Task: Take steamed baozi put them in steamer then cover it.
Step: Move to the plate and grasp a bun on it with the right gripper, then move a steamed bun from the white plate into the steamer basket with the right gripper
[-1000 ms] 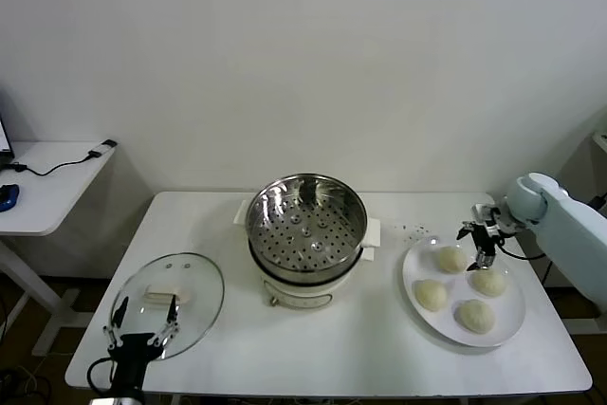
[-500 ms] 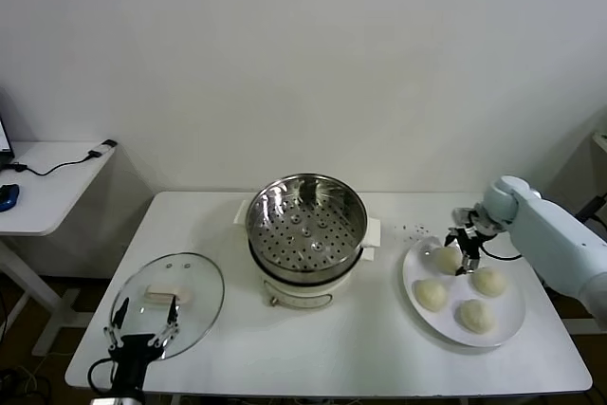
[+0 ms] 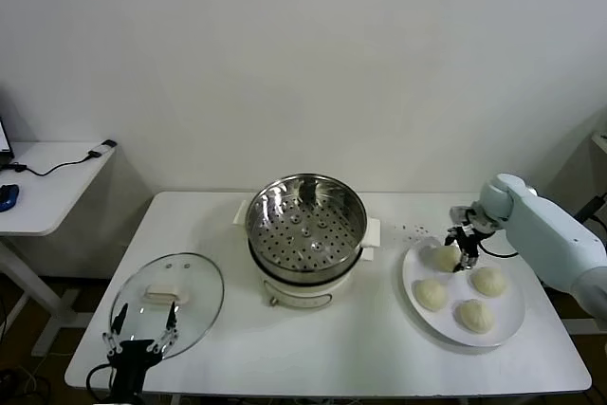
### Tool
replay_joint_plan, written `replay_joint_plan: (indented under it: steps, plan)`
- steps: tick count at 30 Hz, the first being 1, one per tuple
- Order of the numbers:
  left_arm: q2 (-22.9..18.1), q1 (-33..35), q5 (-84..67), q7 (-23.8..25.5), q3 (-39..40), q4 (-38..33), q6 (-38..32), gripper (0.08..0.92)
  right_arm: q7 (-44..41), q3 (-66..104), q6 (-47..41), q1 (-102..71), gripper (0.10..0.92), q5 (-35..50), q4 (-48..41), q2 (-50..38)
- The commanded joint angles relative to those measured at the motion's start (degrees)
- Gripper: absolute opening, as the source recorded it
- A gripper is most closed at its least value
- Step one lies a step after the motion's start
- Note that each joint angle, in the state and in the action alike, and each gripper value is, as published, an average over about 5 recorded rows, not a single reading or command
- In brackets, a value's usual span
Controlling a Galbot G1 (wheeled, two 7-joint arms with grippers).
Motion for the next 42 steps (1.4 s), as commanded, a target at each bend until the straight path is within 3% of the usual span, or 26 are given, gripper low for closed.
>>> replay_joint_plan:
  steps: [1, 10, 16, 23, 35, 42]
  plan:
    - [0.1, 0.2, 0.0, 0.0, 0.0, -0.1, -0.1, 0.823, -0.7, -3.3, 1.6, 4.4, 0.679, 2.8, 1.9, -0.4]
    - [0.2, 0.6, 0.1, 0.0, 0.3, -0.6, -0.1, 0.823, -3.4, -22.4, 9.5, 28.0, 0.679, 13.5, 8.7, 2.0]
    - [0.2, 0.9, 0.2, 0.0, 0.3, -1.0, -0.1, 0.823, -3.6, -28.6, 17.9, 39.0, 0.679, 13.5, 9.6, 10.3]
    - [0.2, 1.4, 0.2, 0.0, 0.4, -1.6, -0.2, 0.823, -0.7, -30.1, 29.2, 42.1, 0.679, 5.3, 10.1, 21.6]
    - [0.7, 2.3, 0.2, -0.2, 0.4, -1.9, -0.4, 0.823, 5.8, -25.5, 38.2, 31.7, 0.679, -11.8, 9.4, 33.6]
    - [0.4, 3.1, 0.1, -0.3, 0.5, -2.3, -0.8, 0.823, 7.5, -25.1, 40.0, 26.2, 0.679, -16.6, 6.5, 35.9]
